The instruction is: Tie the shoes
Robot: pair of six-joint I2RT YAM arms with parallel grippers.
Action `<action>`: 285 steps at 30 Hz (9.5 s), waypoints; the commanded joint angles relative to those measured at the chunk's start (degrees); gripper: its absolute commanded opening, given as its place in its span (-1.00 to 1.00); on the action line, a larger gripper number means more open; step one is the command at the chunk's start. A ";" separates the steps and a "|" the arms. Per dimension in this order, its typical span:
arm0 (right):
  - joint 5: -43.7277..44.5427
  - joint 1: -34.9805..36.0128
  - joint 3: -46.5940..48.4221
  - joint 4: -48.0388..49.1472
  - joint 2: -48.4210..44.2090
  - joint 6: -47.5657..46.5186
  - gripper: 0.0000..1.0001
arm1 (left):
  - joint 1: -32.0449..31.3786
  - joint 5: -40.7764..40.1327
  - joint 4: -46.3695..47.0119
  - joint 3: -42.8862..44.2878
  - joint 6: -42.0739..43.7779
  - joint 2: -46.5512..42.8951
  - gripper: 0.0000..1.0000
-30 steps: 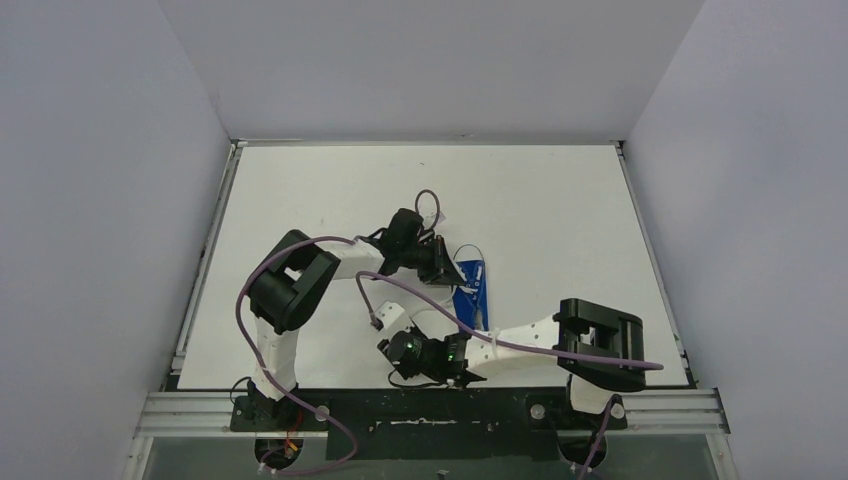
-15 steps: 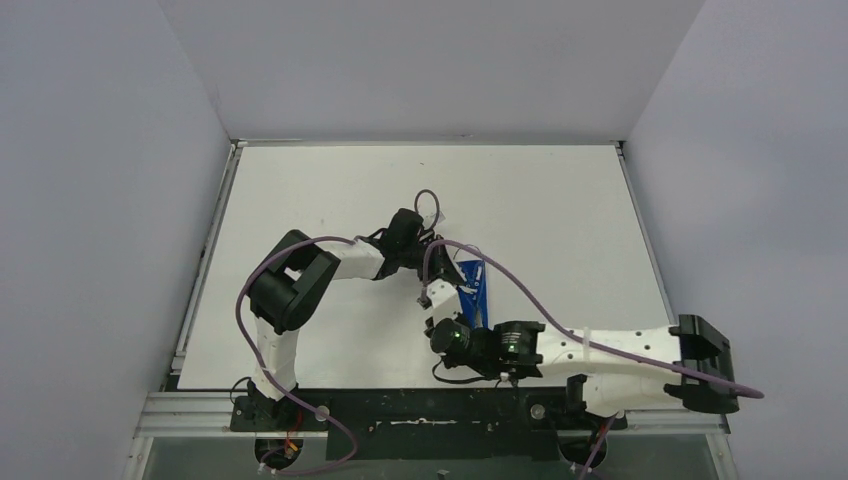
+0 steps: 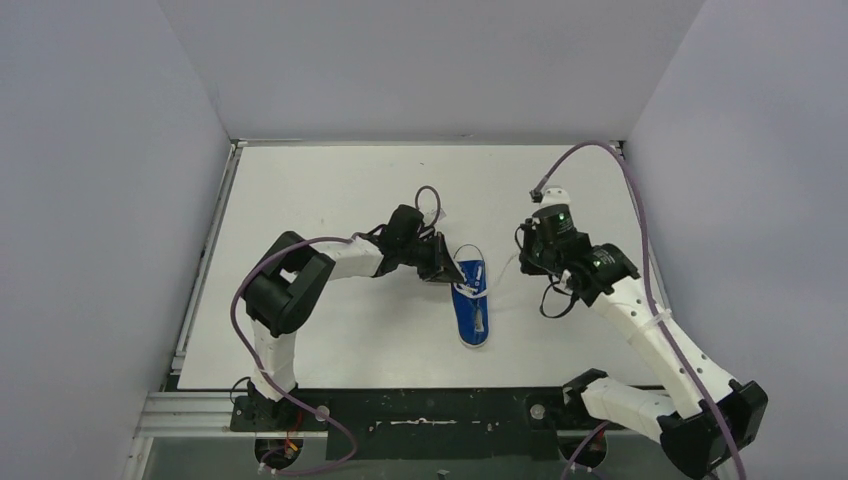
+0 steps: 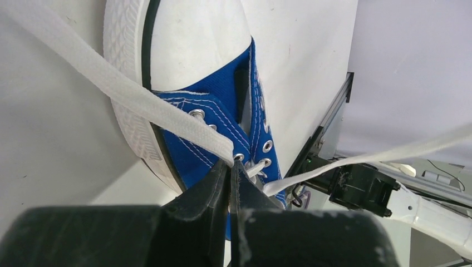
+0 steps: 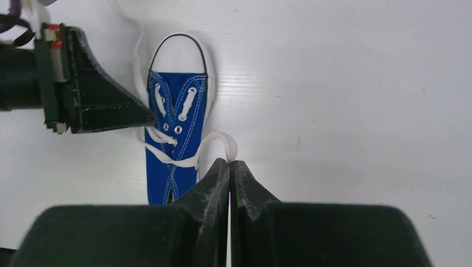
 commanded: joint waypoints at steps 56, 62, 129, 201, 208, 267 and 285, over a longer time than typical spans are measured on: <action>-24.91 -20.63 7.83 5.41 28.86 -35.41 0.02 | -0.24 13.61 9.82 4.89 5.14 0.35 -1.00; -33.29 -22.75 7.49 3.37 30.68 -55.98 -0.05 | -0.22 14.12 11.59 4.00 3.98 1.08 -1.00; -31.48 -19.04 -12.91 48.87 17.89 15.48 -1.00 | 1.61 19.33 25.35 -0.34 -4.62 2.93 -0.96; -32.57 -11.34 3.35 26.47 26.67 0.08 -1.00 | 3.55 24.21 34.63 1.00 -12.59 10.39 -0.73; -30.50 -11.75 -6.57 30.79 21.30 10.62 -1.00 | 3.62 24.63 37.89 0.19 -14.64 10.14 -0.62; -38.52 -13.18 -7.52 26.09 24.52 21.40 -1.00 | 4.24 27.02 48.20 2.70 -22.45 10.46 -0.80; -65.35 -19.55 4.58 14.12 39.42 2.30 -1.00 | 4.31 27.39 41.81 4.40 -19.56 11.00 -0.93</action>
